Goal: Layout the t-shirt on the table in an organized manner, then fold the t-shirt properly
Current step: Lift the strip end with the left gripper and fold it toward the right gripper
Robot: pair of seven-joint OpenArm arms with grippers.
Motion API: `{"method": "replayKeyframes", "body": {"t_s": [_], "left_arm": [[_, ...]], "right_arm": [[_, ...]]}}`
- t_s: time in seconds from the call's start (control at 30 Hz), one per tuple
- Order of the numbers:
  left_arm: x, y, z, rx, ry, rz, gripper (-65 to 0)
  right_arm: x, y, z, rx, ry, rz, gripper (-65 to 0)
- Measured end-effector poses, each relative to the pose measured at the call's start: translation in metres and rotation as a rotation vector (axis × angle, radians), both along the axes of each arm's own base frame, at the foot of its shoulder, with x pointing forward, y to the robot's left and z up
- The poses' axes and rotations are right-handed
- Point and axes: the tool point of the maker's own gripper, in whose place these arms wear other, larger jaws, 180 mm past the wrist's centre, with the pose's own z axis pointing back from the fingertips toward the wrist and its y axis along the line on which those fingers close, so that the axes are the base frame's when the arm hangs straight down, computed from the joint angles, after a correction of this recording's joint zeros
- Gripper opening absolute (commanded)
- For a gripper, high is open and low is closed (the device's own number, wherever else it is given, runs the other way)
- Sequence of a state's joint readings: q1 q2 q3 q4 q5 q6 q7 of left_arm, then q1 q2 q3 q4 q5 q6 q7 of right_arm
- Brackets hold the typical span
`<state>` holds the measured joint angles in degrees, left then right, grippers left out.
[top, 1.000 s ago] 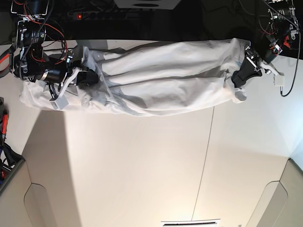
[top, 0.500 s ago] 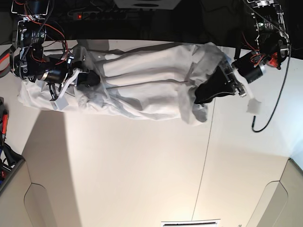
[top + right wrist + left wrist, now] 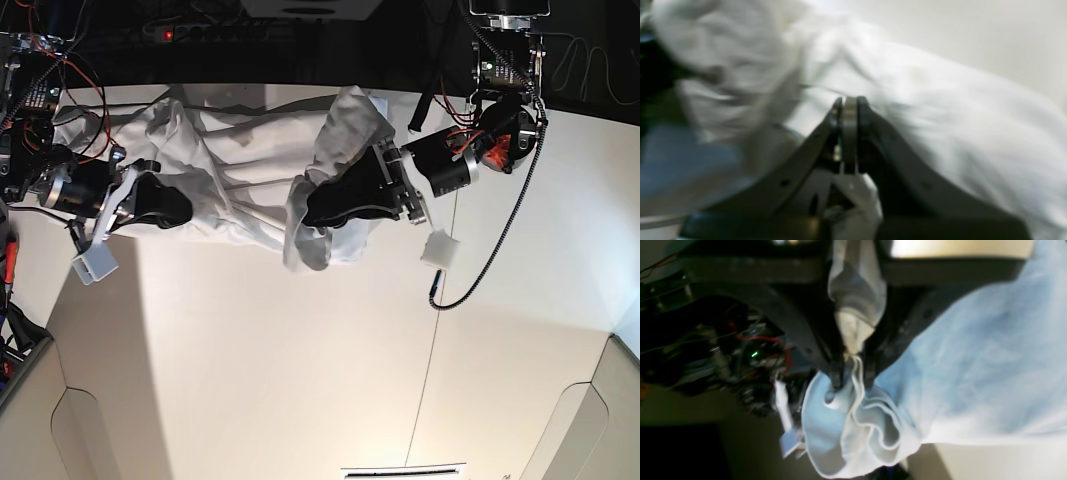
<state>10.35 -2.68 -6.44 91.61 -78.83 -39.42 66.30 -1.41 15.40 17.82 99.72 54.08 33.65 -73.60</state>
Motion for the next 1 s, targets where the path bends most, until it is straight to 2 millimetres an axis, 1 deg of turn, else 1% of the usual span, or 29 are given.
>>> {"method": "replayKeyframes", "body": {"t_s": [0.07,0.13,0.2,0.3,0.37,0.43,0.5,0.6,0.73,0.77,0.9,1.0], "left_arm": [[0.003,-0.002,-0.002,0.016,-0.009,0.015,-65.0],[0.006,-0.004,-0.002,0.027,-0.018,0.023,-65.0],[0.007,-0.011,-0.005,0.058,-0.028,0.011,-65.0],[0.01,-0.028,-0.005,0.083,-0.052,-0.015,-65.0],[0.014,-0.043,0.002,0.08,-0.08,-0.038,-65.0],[0.018,-0.058,0.008,0.088,-0.115,-0.056,-65.0],[0.022,-0.068,0.009,0.12,-0.15,-0.062,-65.0],[0.023,-0.081,0.005,0.188,-0.195,-0.087,-65.0],[0.025,-0.098,0.001,0.234,-0.251,-0.096,-65.0],[0.024,-0.101,-0.004,0.246,-0.256,-0.095,-65.0],[0.014,-0.11,-0.032,0.297,-0.215,-0.127,-65.0],[0.01,-0.113,-0.041,0.287,-0.19,-0.129,-65.0]], "right_arm": [[0.002,-0.016,-0.01,-0.081,0.013,-0.043,-65.0],[0.0,-0.023,-0.018,-0.106,0.021,-0.08,-65.0],[-0.005,-0.029,-0.03,-0.128,0.043,-0.116,-65.0],[-0.016,-0.043,-0.057,-0.182,0.11,-0.166,-65.0],[-0.023,-0.047,-0.075,-0.179,0.166,-0.204,-65.0],[-0.029,-0.05,-0.089,-0.163,0.219,-0.231,-65.0],[-0.034,-0.05,-0.098,-0.143,0.251,-0.245,-65.0],[-0.038,-0.049,-0.104,-0.122,0.276,-0.251,-65.0],[-0.036,-0.048,-0.102,-0.112,0.272,-0.252,-65.0],[-0.035,-0.046,-0.101,-0.103,0.27,-0.253,-65.0],[-0.033,-0.043,-0.098,-0.075,0.262,-0.255,-65.0],[-0.033,-0.043,-0.098,-0.074,0.262,-0.255,-65.0]]}}
